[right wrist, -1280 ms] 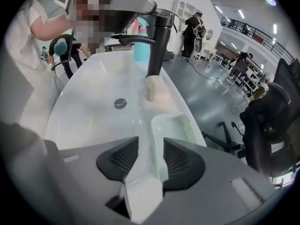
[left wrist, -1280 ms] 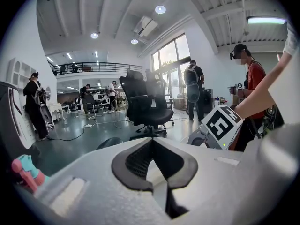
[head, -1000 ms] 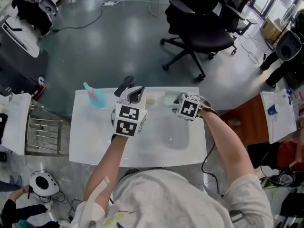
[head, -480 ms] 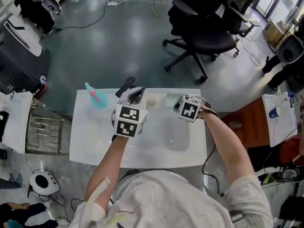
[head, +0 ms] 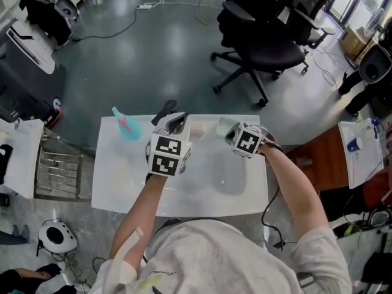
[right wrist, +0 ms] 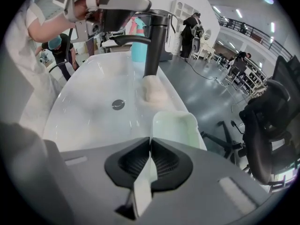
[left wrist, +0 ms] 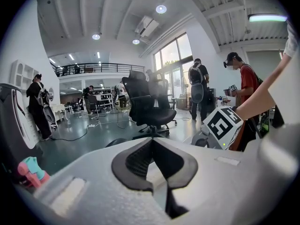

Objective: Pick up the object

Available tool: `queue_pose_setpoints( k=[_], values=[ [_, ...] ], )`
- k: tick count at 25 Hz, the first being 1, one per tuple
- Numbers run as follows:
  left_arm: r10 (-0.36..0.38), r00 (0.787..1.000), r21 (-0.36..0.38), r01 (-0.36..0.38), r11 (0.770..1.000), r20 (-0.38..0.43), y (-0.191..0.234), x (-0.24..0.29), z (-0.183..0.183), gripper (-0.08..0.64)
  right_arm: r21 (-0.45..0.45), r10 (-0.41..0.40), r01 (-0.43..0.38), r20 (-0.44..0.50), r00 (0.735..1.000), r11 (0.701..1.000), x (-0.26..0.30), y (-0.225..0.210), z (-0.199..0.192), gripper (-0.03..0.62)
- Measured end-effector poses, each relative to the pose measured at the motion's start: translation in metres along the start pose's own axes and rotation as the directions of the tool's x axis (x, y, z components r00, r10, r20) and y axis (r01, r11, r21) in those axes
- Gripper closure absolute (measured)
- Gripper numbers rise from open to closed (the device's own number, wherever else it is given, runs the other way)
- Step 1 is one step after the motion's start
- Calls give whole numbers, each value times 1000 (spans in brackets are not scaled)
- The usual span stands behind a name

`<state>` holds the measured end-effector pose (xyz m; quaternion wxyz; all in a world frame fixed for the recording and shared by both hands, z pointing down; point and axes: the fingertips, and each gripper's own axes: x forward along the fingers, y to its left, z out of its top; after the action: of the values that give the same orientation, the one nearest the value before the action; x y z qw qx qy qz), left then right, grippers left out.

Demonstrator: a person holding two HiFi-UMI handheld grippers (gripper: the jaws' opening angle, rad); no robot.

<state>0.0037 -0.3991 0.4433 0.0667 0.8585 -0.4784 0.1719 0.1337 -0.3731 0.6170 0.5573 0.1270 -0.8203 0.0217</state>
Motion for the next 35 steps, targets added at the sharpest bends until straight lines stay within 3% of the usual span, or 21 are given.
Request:
queue_pose_setpoints(
  k=[9,17,25,35],
  values=[
    [-6,1000,7,6,1000,22,3,-6,7,561,117,-79,66,113,990,991,-31,-12,25,574],
    [-14,999,-8,14,1000,29,9,-11,12,561,193,-169,123,249,954,974,-67,-20,67,577],
    [-17,998,1,17,1000,54,9,-17,25,561,283,-280,183,353,893,941,-108,-30,99,580],
    [1,998,-10,-1,1000,70,18,-28,28,561,405,-414,230,457,788,885,-156,-39,126,581]
  ],
)
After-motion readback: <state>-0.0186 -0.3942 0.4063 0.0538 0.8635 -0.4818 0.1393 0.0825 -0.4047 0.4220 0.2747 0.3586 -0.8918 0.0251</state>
